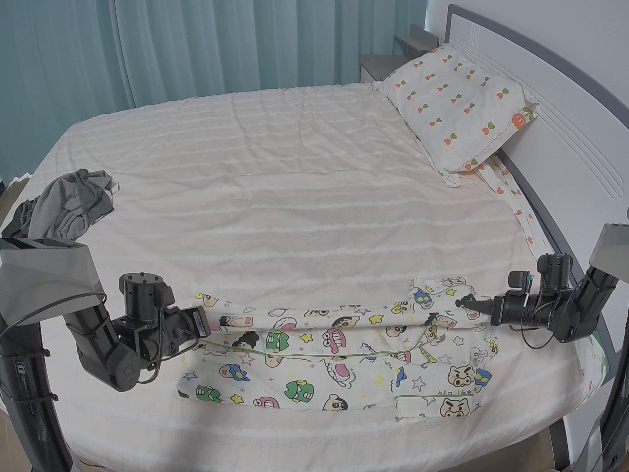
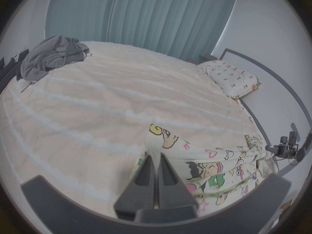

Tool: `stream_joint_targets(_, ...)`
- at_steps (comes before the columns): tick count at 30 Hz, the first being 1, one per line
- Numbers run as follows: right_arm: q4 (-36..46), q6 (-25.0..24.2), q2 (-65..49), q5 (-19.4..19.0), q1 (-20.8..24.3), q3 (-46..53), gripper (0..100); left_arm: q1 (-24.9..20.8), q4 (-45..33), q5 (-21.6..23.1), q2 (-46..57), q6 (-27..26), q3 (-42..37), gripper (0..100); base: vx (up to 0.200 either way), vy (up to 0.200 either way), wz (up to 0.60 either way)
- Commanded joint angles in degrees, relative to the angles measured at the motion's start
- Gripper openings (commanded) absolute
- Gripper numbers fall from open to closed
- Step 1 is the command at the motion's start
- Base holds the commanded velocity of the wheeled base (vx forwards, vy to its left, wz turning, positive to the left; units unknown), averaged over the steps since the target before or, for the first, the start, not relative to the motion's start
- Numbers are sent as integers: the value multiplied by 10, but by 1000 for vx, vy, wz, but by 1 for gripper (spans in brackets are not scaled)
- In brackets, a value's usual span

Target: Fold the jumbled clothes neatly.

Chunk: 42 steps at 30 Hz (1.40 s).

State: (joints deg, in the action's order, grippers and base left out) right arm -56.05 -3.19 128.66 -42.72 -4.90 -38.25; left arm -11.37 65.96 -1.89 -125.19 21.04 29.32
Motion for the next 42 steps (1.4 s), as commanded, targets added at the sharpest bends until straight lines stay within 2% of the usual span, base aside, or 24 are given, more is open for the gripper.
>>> stream_joint_targets(1,-2,10,7,-11,-5,39,0,-6,3,6,-6,1,-36,0,0,0,0)
stream_joint_targets(21,-4,26,13,-22,-11,70,0,-13,51,7,-53,5,-65,0,0,0,0)
stream_joint_targets(22,-4,26,14,-23,-11,70,100,-13,51,7,-54,5,-64,0,0,0,0)
stream_joint_targets(23,-4,26,14,-24,-11,70,100,-13,51,7,-54,5,-66,0,0,0,0)
stream_joint_targets(24,-4,26,15,-24,-11,70,100,-14,51,7,-56,4,-67,100,0,0,0)
stream_joint_targets(29,-5,25,12,-25,-13,75,100,-14,56,7,-57,4,-75,100,0,0,0)
stream_joint_targets(33,-24,22,11,-25,-32,79,100,-9,75,6,-53,8,-88,100,0,0,0)
stream_joint_targets(37,-49,19,5,-28,-52,94,100,3,91,7,-37,31,-104,100,0,0,0)
stream_joint_targets(42,-59,14,-17,-51,-73,121,100,23,93,10,-14,60,-117,100,0,0,0)
